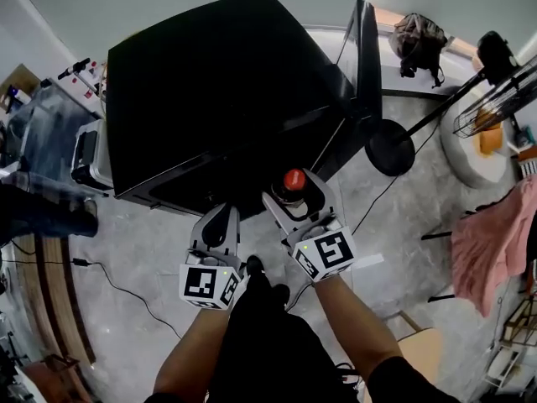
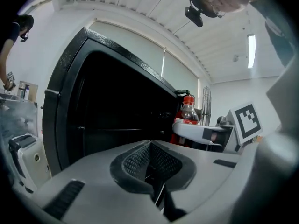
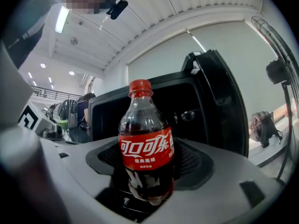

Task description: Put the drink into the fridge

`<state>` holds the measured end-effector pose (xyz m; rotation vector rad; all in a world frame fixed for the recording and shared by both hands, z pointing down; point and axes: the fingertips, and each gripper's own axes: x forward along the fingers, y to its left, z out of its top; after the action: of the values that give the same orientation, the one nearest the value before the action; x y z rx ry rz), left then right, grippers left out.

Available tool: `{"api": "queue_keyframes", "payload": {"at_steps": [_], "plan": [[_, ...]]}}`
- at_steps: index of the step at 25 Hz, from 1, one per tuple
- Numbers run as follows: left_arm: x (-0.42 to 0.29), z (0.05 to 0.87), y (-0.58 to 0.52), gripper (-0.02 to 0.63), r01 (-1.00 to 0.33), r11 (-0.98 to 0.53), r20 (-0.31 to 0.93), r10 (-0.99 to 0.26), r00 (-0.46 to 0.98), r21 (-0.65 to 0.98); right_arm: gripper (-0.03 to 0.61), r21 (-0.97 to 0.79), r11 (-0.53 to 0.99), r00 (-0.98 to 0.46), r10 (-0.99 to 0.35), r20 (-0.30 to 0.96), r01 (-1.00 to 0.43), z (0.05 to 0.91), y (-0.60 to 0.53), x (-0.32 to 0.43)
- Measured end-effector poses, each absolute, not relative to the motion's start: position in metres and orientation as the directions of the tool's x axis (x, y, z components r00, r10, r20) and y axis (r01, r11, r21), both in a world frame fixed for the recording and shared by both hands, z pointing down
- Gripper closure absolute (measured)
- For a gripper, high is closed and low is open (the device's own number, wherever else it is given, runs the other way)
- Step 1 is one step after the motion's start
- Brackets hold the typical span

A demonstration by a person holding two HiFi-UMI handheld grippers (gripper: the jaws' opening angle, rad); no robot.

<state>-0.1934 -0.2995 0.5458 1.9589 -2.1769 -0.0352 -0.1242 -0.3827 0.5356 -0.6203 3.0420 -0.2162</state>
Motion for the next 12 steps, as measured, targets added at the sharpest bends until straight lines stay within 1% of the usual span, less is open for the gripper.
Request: {"api": "queue_keyframes", "payload": {"at_steps": [7,12], "plan": [[-0.212,0.575,-0.309,0.601,-0.977,0.151,0.144,-0.981,-0.130,0.150,0.252,-0.113,0.921,-0.927,-0.374,0.010,-0.373,0.582,-0.407,-0.158],[-0.221,0.596,-0.322,0.601,-0.978,0.151,0.134,-0.982,-0.132,0.145,0.252,-0.106,0.917,-0.922,-0.387,0.005,-0.385,0.606,-0.420,-0.175]]}}
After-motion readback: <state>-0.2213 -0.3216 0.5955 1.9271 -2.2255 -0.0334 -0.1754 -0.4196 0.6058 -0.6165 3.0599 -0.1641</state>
